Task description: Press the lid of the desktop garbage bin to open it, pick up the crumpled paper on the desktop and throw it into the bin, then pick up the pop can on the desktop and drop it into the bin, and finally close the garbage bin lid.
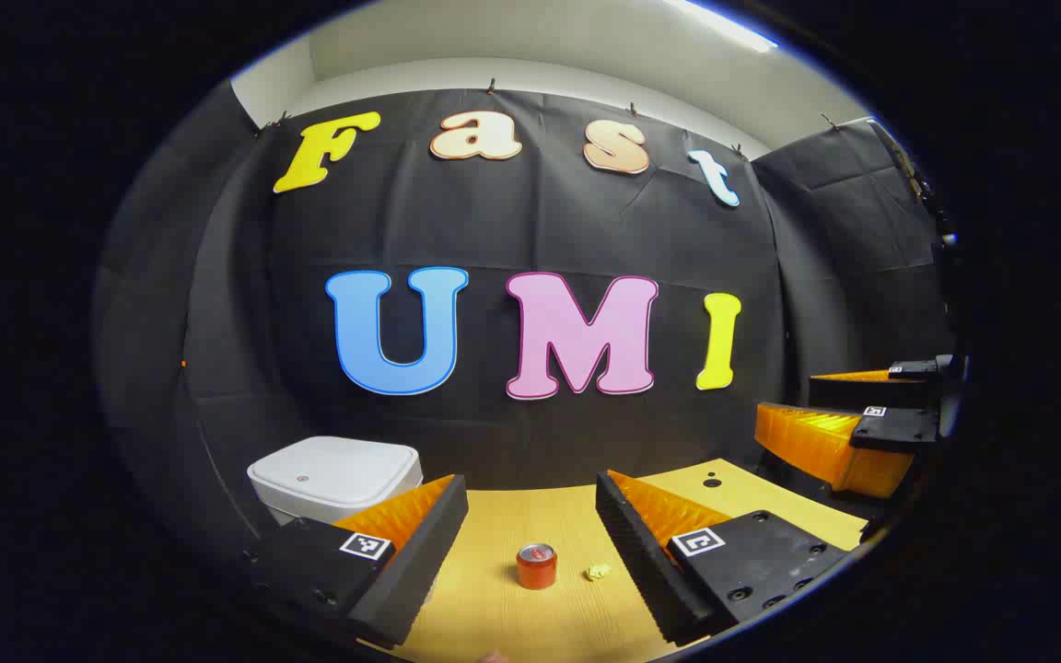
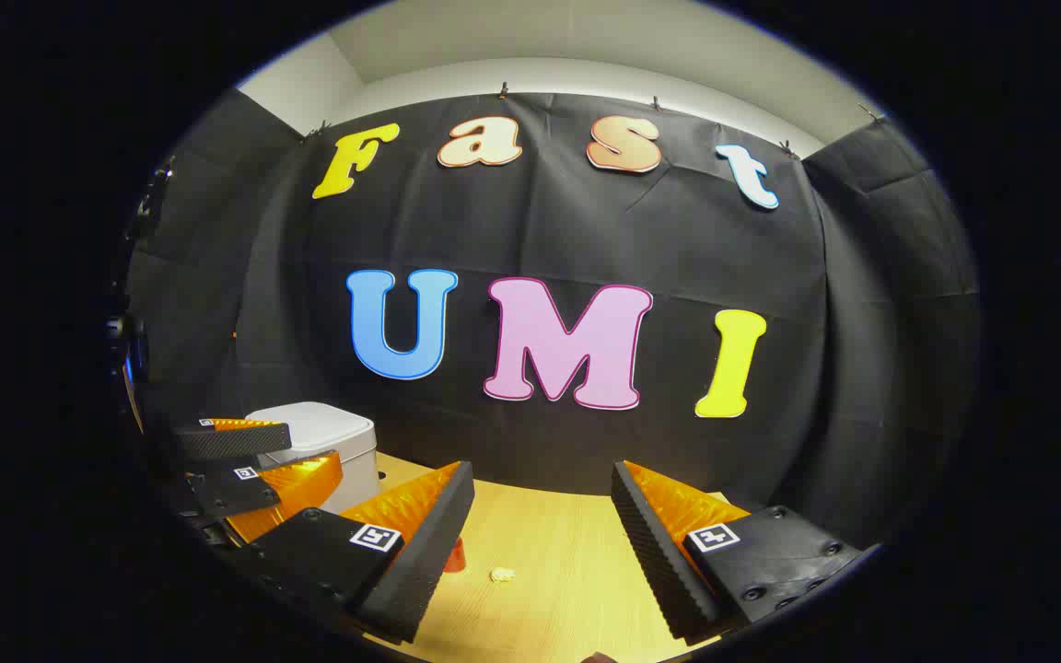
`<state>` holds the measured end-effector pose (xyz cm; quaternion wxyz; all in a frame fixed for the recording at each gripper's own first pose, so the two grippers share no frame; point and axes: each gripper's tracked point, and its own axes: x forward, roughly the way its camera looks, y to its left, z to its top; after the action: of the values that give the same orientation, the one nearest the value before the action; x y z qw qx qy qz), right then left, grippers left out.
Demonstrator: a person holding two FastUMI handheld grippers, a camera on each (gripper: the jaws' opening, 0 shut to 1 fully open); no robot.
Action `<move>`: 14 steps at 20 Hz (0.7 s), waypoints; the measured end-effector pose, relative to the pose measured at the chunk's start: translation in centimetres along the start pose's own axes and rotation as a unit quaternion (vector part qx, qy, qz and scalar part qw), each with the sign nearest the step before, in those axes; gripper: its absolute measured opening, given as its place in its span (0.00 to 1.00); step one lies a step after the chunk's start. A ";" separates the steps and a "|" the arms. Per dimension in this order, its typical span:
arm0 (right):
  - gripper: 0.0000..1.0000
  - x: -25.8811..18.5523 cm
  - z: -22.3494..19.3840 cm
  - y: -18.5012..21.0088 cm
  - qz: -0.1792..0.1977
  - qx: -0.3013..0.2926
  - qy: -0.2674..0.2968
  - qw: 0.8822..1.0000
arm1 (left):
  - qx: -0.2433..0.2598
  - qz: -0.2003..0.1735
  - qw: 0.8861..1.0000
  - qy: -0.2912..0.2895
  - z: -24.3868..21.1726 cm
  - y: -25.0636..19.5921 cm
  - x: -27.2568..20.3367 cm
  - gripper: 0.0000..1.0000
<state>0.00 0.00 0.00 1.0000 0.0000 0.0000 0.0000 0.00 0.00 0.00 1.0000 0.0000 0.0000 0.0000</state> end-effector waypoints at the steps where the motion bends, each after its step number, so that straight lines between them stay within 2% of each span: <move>1: 0.86 0.0 -0.3 0.2 0.000 0.004 0.005 1.000 | 0.001 0.001 1.000 0.000 0.1 0.0 0.1 0.95; 2: 0.96 0.1 -0.5 0.1 -0.001 0.006 0.007 1.000 | 0.002 0.000 1.000 -0.001 0.5 0.0 0.1 0.95; 7: 0.96 0.6 -0.4 -0.8 -0.012 0.006 0.006 1.000 | 0.012 0.002 1.000 -0.014 1.8 0.6 0.7 0.95; 14: 0.96 1.2 0.2 -0.3 -0.006 0.006 0.001 1.000 | 0.013 0.015 1.000 -0.011 1.7 1.7 0.9 0.95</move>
<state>1.22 -0.28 0.25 1.0000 0.0063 0.0014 -0.0063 0.87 1.69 1.69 0.9997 0.0128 -0.0105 0.0152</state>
